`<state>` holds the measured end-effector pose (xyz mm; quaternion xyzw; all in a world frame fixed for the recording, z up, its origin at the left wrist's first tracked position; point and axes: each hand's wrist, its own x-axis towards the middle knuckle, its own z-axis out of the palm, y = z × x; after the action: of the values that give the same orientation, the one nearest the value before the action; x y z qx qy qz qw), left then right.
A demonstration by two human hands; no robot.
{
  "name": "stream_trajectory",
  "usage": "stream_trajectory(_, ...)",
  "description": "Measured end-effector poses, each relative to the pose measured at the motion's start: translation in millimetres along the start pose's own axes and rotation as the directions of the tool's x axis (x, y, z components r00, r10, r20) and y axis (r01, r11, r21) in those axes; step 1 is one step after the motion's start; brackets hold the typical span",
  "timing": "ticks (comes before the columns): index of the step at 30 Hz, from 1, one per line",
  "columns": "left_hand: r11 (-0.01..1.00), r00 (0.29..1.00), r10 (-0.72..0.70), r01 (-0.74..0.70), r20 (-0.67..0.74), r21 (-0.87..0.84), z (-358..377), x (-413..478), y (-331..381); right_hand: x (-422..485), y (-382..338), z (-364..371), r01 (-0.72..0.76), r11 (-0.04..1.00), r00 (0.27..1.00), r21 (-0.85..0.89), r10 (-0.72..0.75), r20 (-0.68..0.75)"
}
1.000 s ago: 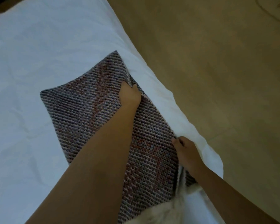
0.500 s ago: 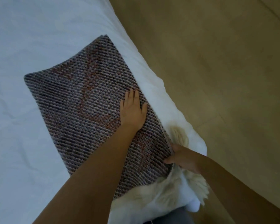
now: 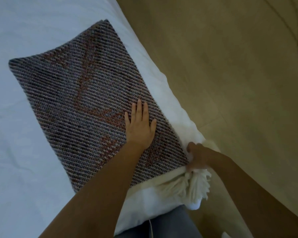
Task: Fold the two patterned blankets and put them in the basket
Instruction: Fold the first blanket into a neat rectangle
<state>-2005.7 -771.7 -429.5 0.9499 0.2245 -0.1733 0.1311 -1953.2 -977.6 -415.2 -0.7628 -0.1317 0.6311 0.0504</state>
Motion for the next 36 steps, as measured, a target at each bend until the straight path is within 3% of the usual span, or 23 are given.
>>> stream_trajectory(2, 1.0, 1.0, 0.002, -0.002, 0.005, -0.007, -1.2, 0.3, 0.5, -7.5, 2.1, 0.4, -0.167, 0.986, 0.974, 0.02, 0.162, 0.16)
stream_trajectory(4, 1.0, 1.0, -0.007, 0.007, 0.006, -0.009, -1.4, -1.6, 2.4, -12.2, -0.3, 2.3, -0.229, 0.971, 0.955, 0.06, 0.213, 0.206)
stream_trajectory(9, 1.0, 1.0, 0.01, -0.01, 0.02, -0.012, 2.1, -12.6, 3.8, -10.7, -17.1, 13.4, -0.049, 0.992, 0.998, -0.115, 0.043, -0.055)
stream_trajectory(13, 1.0, 0.999, 0.021, -0.02, 0.027, -0.017, 1.7, -19.5, 1.5, -5.2, -15.4, 31.3, -0.103, 0.935, 0.961, -0.339, 0.006, -0.277)
stream_trajectory(19, 0.999, 0.998, 0.039, -0.038, 0.041, -0.024, 3.2, -31.3, -3.1, 2.0, -13.5, 28.1, -0.169, 0.884, 0.919, -0.436, -0.019, -0.395)
stream_trajectory(25, 0.998, 0.997, 0.057, -0.055, 0.046, -0.034, 5.5, -40.4, -10.1, -3.2, -17.8, 17.4, -0.134, 0.874, 0.968, -0.468, 0.014, -0.251)
stream_trajectory(29, 0.998, 0.998, 0.04, -0.037, 0.051, -0.045, 0.2, -41.9, -28.1, -12.9, -44.3, -12.9, 0.021, 0.912, 0.982, -0.409, -0.095, -0.161)
stream_trajectory(31, 0.998, 0.999, 0.005, -0.003, 0.041, -0.061, -5.9, -40.9, -42.0, -13.1, -69.3, -26.1, 0.08, 0.95, 0.94, -0.302, -0.173, -0.295)
stream_trajectory(34, 0.995, 0.998, -0.058, 0.06, 0.033, -0.079, -17.2, -37.9, -69.8, -7.9, -110.1, -35.3, 0.218, 0.956, 0.748, -0.195, -0.292, -0.595)
stream_trajectory(36, 0.991, 0.994, -0.106, 0.108, 0.021, -0.08, -26.8, -34.7, -94.6, -1.3, -138.5, -37.9, 0.282, 0.927, 0.65, -0.247, -0.374, -0.662)
